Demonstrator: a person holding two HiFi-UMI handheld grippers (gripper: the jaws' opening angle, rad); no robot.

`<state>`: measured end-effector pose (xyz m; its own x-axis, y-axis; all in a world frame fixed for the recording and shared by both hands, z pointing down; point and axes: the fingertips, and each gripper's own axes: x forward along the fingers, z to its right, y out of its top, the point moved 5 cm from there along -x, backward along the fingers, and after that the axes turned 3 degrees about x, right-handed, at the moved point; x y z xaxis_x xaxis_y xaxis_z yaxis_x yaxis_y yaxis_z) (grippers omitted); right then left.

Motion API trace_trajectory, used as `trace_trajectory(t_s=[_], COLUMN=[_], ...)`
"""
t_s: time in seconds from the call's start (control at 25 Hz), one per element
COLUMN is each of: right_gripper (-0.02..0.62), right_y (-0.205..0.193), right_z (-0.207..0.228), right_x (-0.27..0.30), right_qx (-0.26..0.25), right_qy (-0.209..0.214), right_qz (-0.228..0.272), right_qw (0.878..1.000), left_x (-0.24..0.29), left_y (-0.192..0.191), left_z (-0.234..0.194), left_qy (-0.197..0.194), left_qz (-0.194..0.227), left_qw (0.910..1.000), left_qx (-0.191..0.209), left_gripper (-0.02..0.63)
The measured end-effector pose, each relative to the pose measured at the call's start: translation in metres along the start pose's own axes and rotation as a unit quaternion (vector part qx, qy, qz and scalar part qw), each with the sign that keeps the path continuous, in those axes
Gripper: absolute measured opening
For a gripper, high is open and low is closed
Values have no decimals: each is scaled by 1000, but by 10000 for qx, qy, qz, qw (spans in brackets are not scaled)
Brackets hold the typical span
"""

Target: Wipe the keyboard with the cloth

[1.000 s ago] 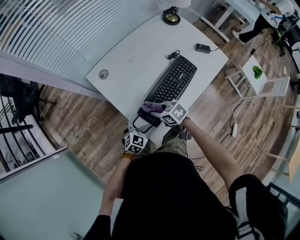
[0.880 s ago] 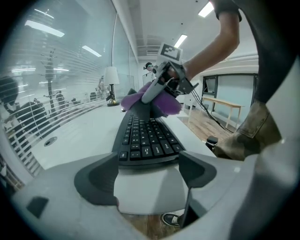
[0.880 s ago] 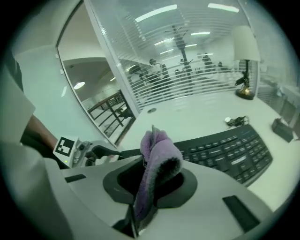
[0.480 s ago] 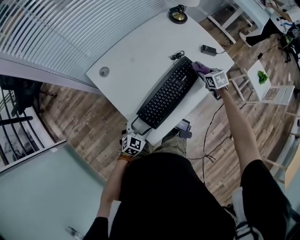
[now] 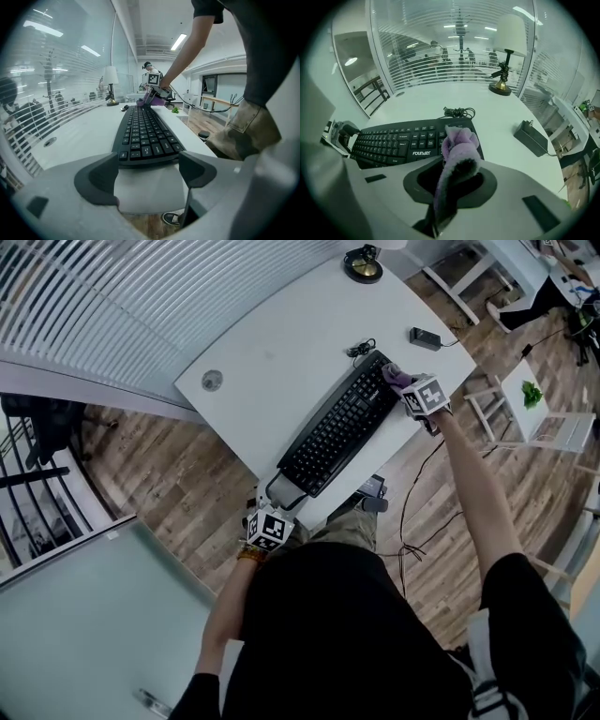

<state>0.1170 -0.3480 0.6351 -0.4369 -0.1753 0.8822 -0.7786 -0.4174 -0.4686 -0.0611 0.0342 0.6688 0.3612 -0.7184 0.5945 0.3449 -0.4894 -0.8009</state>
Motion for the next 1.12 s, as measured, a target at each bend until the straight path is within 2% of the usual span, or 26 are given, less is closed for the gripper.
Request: trace_trajectory(t_s=[0.32,0.6,0.8,0.96,1.12], right_gripper=[48,44,43,43,43], right_y=[-1,-4,-7,-9,-12], right_z=[-28,-43,-70,-79,-84], right_x=[6,7,6,6,4], right_qx=[-308,84,135,112,280], right_qy=[49,134,284,132,155], right_qz=[-261,-320,-247,-161,-117], right_qw=[9992,9994,9992,9997,9994], left_x=[1,0,-2,-2,-2], left_y=[-1,-1,-3,-2,-2], left_z=[-1,0,0,0,1], left_qy=[19,0,3,5,4], left_qz=[33,64,62,69,87], left_qw=[10000,10000,10000,10000,9999], left_qx=[-25,51,52,52,56], left_gripper=[400,400,400,400,400])
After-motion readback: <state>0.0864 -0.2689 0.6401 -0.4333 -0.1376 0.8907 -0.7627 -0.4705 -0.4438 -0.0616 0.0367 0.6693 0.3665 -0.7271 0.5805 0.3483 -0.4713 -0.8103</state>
